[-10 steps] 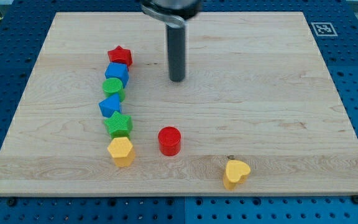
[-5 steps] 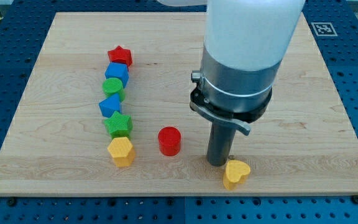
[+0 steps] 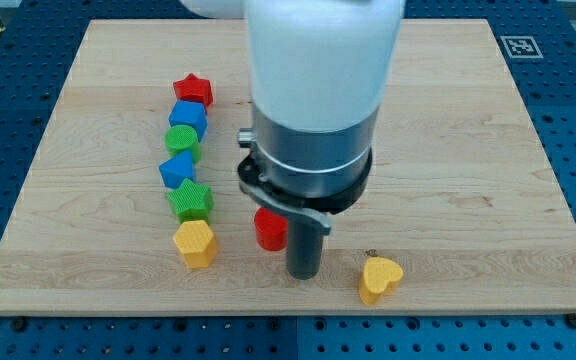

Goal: Place the red circle at the top left side of the red star

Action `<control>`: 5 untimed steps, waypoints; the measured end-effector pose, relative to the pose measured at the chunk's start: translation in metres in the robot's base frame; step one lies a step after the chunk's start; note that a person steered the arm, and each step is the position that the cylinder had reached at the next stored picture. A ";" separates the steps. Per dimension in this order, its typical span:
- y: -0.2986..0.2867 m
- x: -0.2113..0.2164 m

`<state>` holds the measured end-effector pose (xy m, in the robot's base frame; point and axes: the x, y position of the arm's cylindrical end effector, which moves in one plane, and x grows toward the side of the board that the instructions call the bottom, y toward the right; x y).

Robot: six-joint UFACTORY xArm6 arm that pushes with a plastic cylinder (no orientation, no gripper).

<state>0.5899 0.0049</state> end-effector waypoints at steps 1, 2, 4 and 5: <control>-0.004 0.002; -0.007 -0.002; -0.026 -0.018; -0.036 -0.026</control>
<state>0.5640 -0.0308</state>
